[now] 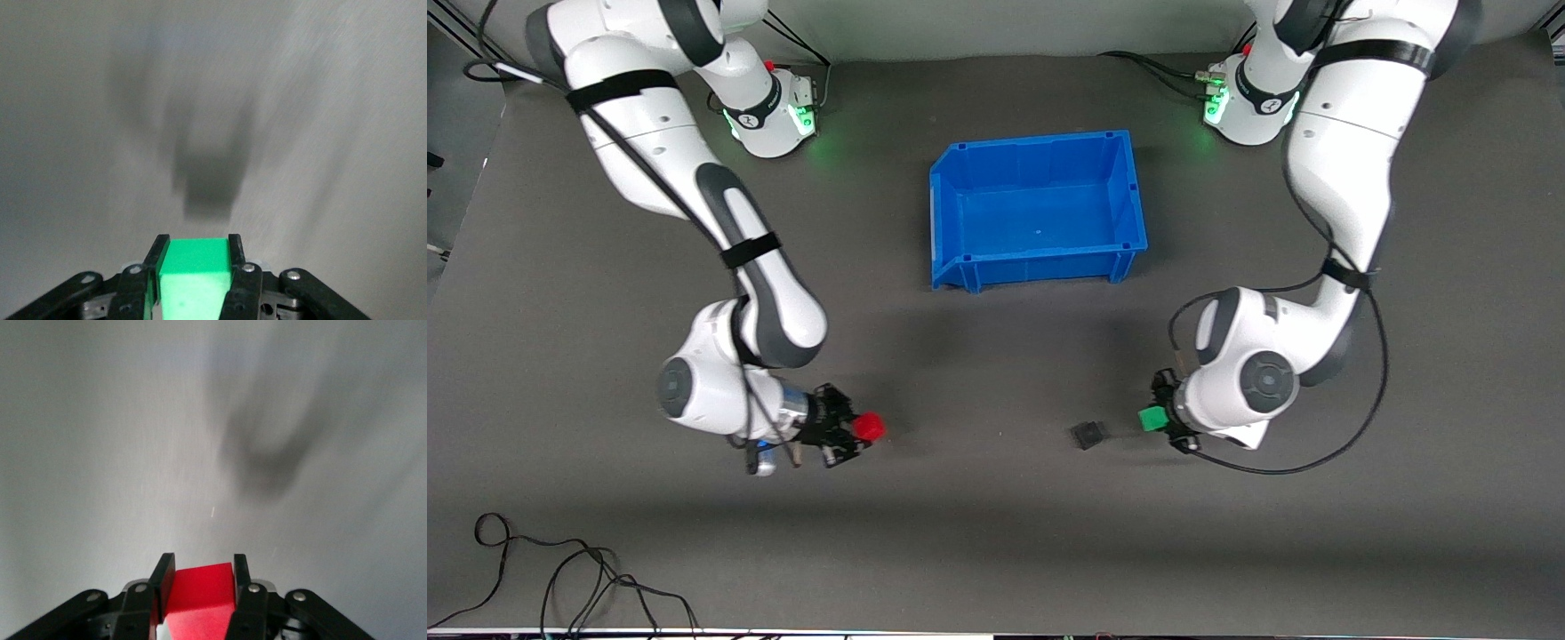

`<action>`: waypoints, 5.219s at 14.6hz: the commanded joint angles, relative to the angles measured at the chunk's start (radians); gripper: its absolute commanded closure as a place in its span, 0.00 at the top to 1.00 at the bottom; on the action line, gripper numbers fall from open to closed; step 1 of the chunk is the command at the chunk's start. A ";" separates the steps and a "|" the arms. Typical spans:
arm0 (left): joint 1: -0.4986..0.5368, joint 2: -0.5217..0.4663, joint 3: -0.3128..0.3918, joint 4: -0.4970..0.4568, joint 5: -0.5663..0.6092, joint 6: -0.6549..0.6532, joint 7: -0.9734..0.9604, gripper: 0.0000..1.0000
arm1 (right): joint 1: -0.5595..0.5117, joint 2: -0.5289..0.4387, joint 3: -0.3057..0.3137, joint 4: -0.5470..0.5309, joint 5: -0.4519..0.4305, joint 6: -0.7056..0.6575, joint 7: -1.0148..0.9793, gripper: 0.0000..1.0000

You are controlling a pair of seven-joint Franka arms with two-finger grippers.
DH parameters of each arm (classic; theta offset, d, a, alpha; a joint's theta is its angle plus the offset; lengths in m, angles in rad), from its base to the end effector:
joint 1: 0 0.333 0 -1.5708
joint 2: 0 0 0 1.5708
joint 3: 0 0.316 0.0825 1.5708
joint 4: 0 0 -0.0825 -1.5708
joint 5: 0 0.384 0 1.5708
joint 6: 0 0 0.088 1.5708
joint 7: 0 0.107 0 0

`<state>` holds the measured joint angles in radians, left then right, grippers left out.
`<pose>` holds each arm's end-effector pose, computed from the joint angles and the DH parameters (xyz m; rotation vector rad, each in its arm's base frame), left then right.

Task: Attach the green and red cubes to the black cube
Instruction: 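Carry the red cube with the right gripper while the left gripper carries the green cube, then press the red and green cubes against the black cube, then open both grippers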

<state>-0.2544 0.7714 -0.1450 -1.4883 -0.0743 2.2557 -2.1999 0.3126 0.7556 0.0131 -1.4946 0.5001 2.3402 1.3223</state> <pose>0.6662 -0.2643 0.2189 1.8110 2.5014 -0.2353 0.6858 0.2377 0.2323 -2.1991 1.7360 0.3136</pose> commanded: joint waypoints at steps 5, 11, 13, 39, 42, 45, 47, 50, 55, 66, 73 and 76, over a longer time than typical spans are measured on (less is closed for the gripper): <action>-0.083 0.098 0.022 0.118 0.025 -0.021 -0.113 0.00 | 0.183 0.074 -0.013 0.079 0.009 0.143 0.345 0.00; -0.082 0.112 0.025 0.121 0.061 -0.001 -0.172 0.00 | 0.247 0.097 -0.019 0.102 -0.017 0.171 0.428 0.00; -0.083 0.114 0.025 0.129 0.060 0.002 -0.207 0.00 | 0.247 0.100 -0.019 0.102 -0.058 0.171 0.448 0.00; -0.241 0.160 0.016 0.249 0.136 -0.007 -0.236 0.00 | 0.332 0.244 -0.035 0.247 -0.380 0.195 0.882 0.00; -0.243 0.158 0.016 0.249 0.137 -0.008 -0.235 0.00 | 0.327 0.255 -0.035 0.254 -0.382 0.197 0.882 0.00; -0.246 0.160 0.016 0.247 0.145 -0.005 -0.234 0.00 | 0.327 0.255 -0.058 0.275 -0.382 0.197 0.868 0.00; -0.252 0.161 0.016 0.247 0.146 -0.005 -0.234 0.00 | 0.324 0.255 -0.058 0.289 -0.388 0.197 0.862 0.00; -0.258 0.163 0.016 0.246 0.148 -0.001 -0.234 0.00 | 0.306 0.255 -0.058 0.332 -0.387 0.195 0.862 0.00; -0.258 0.160 0.016 0.252 0.142 0.001 -0.236 0.00 | 0.316 0.261 -0.058 0.327 -0.393 0.191 0.862 0.00; -0.273 0.169 0.016 0.263 0.140 0.048 -0.245 0.00 | 0.319 0.255 -0.050 0.329 -0.480 0.099 0.862 0.00; -0.284 0.183 0.018 0.264 0.145 0.051 -0.241 0.12 | 0.319 0.252 -0.047 0.332 -0.476 0.099 0.864 0.00; -0.283 0.178 0.019 0.266 0.145 0.051 -0.239 0.20 | 0.321 0.252 -0.048 0.326 -0.482 0.099 0.862 0.00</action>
<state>-0.5249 0.9448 -0.1369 -1.2472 0.0594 2.3107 -2.4184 0.6301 1.0040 -0.0363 -1.1864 0.0449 2.4560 2.1615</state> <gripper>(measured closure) 0.604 0.604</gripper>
